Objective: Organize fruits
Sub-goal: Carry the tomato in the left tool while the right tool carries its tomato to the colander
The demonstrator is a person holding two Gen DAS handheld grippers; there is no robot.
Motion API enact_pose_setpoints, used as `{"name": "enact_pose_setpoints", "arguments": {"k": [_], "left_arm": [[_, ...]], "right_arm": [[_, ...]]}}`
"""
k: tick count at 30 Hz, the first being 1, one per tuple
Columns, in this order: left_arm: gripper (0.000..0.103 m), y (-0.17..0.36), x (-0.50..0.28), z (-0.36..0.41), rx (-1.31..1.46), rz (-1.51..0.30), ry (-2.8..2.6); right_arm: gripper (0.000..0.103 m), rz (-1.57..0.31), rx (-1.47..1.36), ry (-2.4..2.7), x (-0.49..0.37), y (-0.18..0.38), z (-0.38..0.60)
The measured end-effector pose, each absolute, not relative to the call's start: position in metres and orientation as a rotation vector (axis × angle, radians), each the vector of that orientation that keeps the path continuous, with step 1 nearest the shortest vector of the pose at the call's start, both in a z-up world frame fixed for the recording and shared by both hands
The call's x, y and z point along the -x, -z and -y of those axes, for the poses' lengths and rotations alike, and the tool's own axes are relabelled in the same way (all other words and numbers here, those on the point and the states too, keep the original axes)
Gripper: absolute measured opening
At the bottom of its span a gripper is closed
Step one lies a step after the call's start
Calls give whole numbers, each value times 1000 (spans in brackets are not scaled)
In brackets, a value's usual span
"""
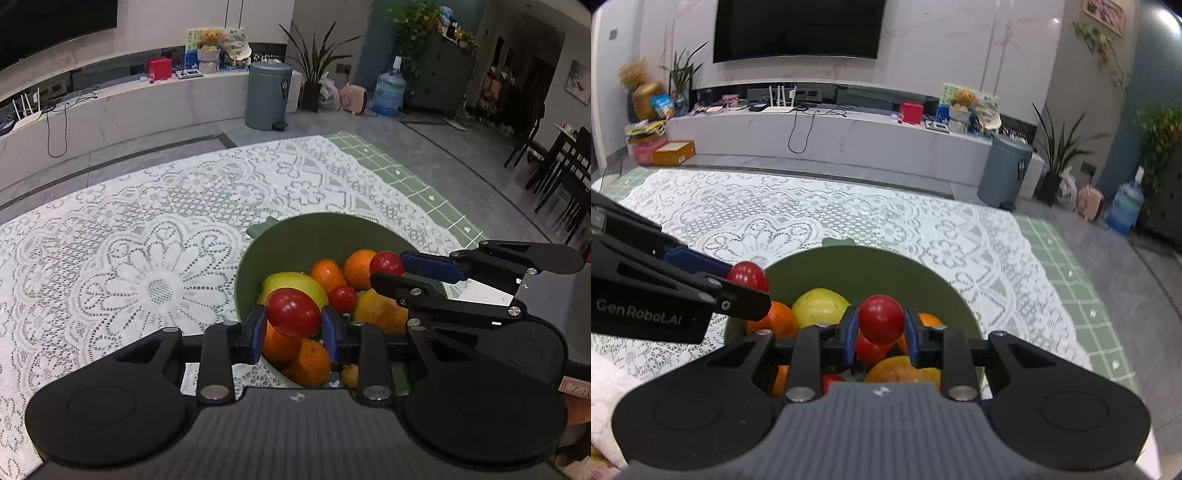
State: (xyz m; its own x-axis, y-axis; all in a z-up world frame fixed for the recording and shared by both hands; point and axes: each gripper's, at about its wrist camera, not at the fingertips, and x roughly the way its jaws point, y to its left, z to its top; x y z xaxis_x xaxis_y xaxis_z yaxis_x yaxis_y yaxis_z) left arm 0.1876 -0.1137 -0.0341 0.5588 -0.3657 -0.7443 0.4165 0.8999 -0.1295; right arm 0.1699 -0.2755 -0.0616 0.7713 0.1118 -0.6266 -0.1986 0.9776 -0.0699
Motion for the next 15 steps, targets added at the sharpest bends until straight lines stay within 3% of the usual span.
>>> {"name": "enact_pose_setpoints", "arguments": {"k": [15], "left_arm": [[35, 60, -188, 144, -180, -948, 517]], "right_arm": [[23, -695, -63, -202, -180, 74, 304]]}}
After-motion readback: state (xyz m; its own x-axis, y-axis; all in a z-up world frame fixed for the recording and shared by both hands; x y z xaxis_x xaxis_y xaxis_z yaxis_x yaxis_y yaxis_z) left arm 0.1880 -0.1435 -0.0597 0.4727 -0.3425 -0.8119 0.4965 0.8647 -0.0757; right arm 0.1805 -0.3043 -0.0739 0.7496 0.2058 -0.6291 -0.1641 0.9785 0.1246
